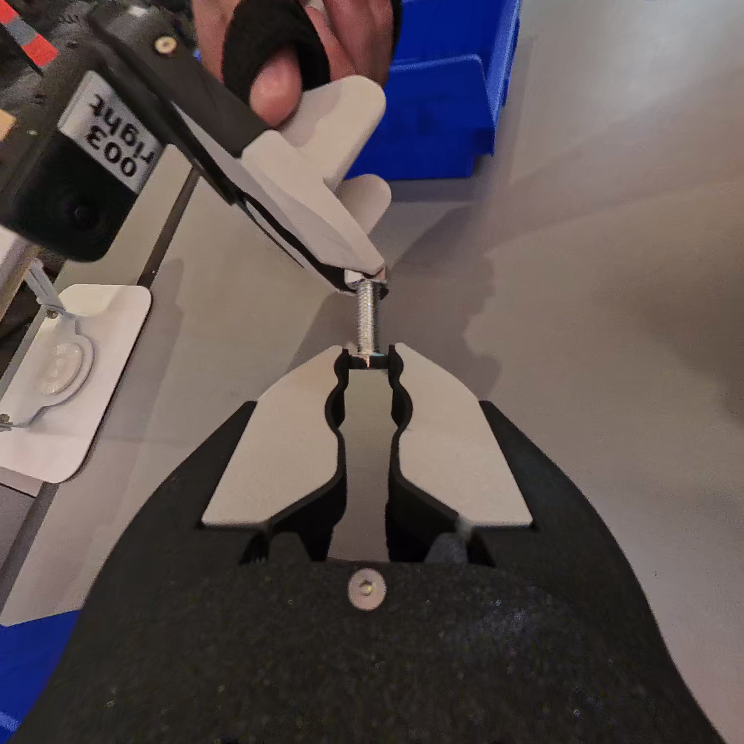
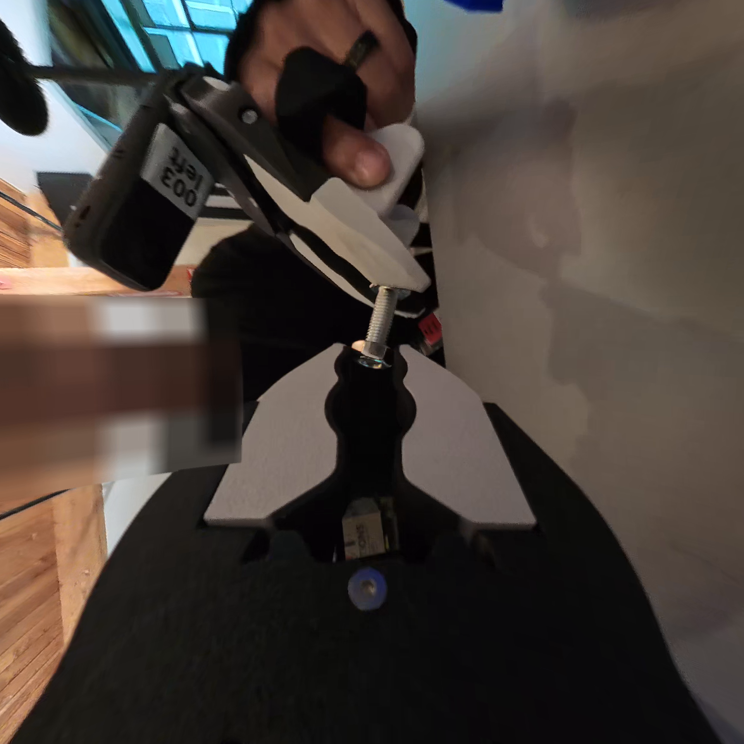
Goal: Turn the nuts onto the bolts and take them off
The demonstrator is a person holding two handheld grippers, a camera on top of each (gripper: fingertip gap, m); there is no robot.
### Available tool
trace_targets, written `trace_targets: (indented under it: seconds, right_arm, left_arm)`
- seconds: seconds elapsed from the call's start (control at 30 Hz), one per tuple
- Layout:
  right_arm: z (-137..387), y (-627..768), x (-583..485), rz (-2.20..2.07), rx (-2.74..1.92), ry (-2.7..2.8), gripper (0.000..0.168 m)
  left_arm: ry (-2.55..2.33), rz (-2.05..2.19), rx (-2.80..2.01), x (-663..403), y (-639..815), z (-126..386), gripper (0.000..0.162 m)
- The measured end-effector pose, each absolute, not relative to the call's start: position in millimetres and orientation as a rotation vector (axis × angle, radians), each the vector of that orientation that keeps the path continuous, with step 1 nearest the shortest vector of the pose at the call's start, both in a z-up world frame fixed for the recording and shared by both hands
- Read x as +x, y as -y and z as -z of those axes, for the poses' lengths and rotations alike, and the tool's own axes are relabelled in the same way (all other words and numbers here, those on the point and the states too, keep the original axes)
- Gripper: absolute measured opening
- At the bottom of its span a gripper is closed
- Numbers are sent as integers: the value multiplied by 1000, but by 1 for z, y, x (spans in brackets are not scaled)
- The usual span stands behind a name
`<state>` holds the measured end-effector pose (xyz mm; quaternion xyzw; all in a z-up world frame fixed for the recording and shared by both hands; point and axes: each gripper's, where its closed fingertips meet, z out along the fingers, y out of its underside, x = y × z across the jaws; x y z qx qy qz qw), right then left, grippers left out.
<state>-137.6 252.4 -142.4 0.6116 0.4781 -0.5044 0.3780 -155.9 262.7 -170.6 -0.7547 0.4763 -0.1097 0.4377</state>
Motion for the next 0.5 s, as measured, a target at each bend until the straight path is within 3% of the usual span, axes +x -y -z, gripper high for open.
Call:
trace_targets:
  seconds: [0.2, 0.3, 0.5]
  right_arm:
    - [132, -264, -158, 1422, 1605, -1188, 18]
    - [133, -267, -160, 1420, 1619, -1222, 46]
    - [121, -300, -173, 1595, 1753, -1341, 66]
  left_arm:
    - [-1050, 344, -1857, -165, -274, 162, 18]
    - [-985, 351, -1859, -171, -280, 160, 18]
    - [-801, 584, -1749, -176, -283, 136, 18]
